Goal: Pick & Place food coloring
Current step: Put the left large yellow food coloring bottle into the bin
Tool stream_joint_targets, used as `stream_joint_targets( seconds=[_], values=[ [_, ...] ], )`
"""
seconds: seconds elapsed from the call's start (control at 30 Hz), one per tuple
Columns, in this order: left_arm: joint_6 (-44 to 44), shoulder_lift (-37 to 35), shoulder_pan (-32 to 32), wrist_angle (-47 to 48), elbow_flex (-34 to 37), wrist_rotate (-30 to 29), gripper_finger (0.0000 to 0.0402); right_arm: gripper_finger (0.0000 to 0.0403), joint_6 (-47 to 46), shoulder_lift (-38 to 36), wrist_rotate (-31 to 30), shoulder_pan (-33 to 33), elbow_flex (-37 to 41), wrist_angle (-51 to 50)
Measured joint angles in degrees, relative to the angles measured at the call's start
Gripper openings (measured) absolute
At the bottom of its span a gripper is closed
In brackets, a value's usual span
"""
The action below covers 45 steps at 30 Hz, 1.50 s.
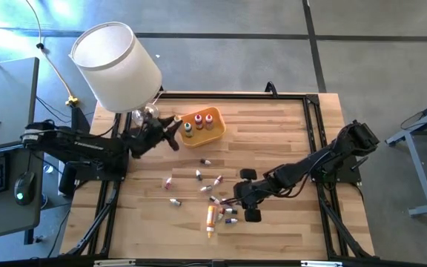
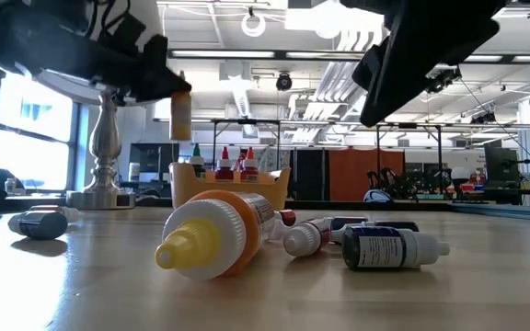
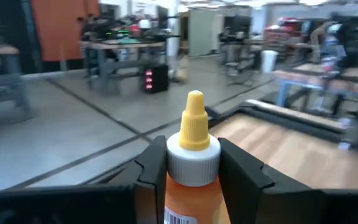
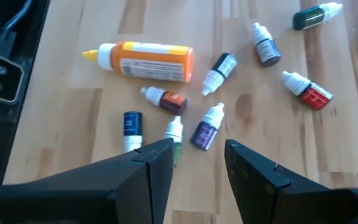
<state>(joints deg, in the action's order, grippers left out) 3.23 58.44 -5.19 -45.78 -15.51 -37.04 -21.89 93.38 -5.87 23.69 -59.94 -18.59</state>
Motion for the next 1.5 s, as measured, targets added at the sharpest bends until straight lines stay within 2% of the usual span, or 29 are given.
stream_joint_targets(
  seconds=[0.13,0.27,0.4,0.53,0.8,1.1,1.37,1.5],
  values=[
    [1.32,1.26,-4.96,2.53,0.42,4.17,0.0097,0.0138,0.09,0.0,0.0,-0.63,0.0,-0.12],
    [0.65,3.81,-8.77,-0.74,0.42,5.67,0.0098,0.0138,0.13,0.0,0.04,-0.86,0.0,-0.17],
    [1.79,7.3,-11.3,-2.57,0.42,9.82,0.0098,0.0138,0.03,0.0,0.12,-0.79,0.0,-0.22],
    [2.89,11.04,-12.7,-3.35,0.31,8.79,0.0098,0.0138,-0.09,0.0,0.16,-0.79,0.0,-0.22],
    [3.76,19.49,-15.49,-10.31,0.11,10.57,0.0098,0.0138,-0.13,0.0,0.13,-0.79,0.0,-0.22],
    [6.17,28.49,-15.48,-14.85,-0.46,10.13,0.0098,0.0138,-0.13,0.0,0.02,-0.79,0.0,-0.22],
    [6.27,32.82,-15.45,-14.13,-3.54,9.22,0.0099,0.0138,-0.13,0.0,0.04,-0.79,0.0,-0.24],
    [6.23,32.84,-15.43,-12.75,-4.82,8.39,0.0124,0.0138,-0.13,-0.02,0.07,-0.79,0.0,-0.23]
  ],
)
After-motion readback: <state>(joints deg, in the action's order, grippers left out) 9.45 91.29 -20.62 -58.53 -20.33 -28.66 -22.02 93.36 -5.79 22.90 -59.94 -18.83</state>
